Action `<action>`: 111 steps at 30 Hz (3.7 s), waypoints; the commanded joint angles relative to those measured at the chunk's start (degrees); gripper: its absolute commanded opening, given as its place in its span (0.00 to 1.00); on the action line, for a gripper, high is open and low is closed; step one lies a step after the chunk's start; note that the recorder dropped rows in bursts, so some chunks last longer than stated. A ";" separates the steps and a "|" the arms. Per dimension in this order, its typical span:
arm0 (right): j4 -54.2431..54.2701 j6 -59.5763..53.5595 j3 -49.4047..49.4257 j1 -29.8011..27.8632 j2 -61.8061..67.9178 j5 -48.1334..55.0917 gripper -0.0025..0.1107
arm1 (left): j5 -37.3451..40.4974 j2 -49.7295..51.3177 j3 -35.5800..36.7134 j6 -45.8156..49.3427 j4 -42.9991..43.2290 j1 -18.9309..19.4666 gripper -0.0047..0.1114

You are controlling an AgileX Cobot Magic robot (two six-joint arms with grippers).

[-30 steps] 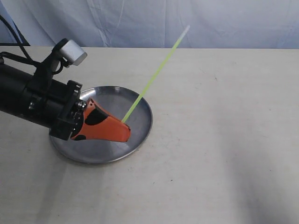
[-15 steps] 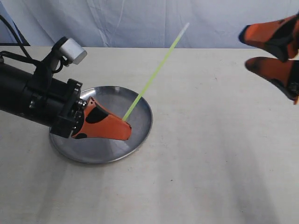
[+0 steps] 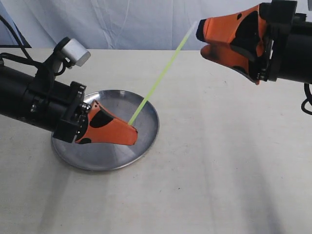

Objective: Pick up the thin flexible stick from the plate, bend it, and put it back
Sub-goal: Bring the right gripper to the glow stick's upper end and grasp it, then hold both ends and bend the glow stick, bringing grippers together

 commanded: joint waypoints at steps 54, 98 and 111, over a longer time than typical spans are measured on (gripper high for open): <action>0.51 -10.56 -10.82 15.28 14.35 -16.81 0.02 | 0.59 -0.68 0.21 0.18 -1.55 -0.34 0.04; -1.97 -15.83 -10.82 23.94 17.61 -23.09 0.01 | 0.59 -0.68 -3.89 11.46 -10.77 -0.34 0.04; -2.18 -15.93 -10.82 23.94 17.61 -23.11 0.01 | -3.51 -0.68 -3.89 12.01 -12.78 -0.34 0.04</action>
